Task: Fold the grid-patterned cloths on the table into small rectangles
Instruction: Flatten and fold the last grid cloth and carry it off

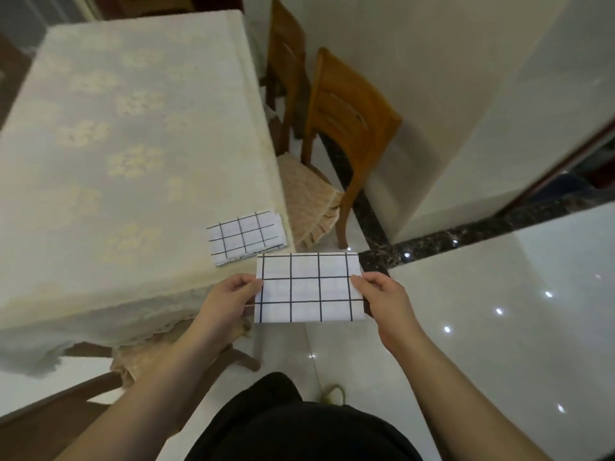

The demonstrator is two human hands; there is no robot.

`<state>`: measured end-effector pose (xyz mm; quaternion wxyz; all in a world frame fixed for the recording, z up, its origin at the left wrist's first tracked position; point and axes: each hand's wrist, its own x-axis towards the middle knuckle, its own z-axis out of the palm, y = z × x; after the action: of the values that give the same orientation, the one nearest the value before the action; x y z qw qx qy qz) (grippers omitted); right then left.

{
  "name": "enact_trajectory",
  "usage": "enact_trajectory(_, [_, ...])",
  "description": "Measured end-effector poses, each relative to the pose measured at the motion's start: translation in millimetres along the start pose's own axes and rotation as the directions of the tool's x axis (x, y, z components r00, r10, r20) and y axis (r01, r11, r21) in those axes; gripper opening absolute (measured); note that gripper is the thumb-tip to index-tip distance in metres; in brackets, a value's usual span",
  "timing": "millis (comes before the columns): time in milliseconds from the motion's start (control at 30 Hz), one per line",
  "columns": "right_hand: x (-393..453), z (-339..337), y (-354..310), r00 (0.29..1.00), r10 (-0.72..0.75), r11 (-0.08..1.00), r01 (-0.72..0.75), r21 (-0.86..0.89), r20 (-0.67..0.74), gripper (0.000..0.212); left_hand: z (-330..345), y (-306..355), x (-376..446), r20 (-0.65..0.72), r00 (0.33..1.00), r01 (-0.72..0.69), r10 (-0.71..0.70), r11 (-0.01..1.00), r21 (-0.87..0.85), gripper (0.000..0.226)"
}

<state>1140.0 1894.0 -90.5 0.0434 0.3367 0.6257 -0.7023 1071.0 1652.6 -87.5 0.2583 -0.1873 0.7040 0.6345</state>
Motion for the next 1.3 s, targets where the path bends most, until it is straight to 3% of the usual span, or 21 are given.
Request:
enact_trajectory(300, [72.2,51.4,-23.6,0.979,0.053,0.991,-0.028,-0.133,0.195,0.015,-33.4,6.6,43.5,-0.164,0.986,0.014,-0.027,0.997,-0.08,0.017])
enact_trajectory(467, [113.4,97.2,-34.0,0.979,0.055,0.978,-0.012,-0.209,0.197,0.014,-56.5,3.9,83.6,-0.233,0.971,0.038,-0.059,0.995,-0.093,0.018])
enact_trajectory(900, [202.8,155.6,-28.1,0.973,0.099,0.912,-0.006,-0.411,0.207,0.006,-88.0,12.4,168.3,-0.367,0.93,0.076,-0.018,0.987,0.143,0.015])
enact_trajectory(1100, [233.9,167.2,-18.8,0.949,0.173,0.827,0.006,-0.562,0.264,0.018,-89.6,9.9,189.0,-0.413,0.911,0.138,0.002,0.941,0.309,0.019])
enact_trajectory(1300, [253.1,176.5,-19.1,0.956,0.141,0.783,0.05,-0.619,0.255,0.015,-86.0,7.0,204.8,-0.453,0.891,0.192,-0.025,0.925,0.327,0.022])
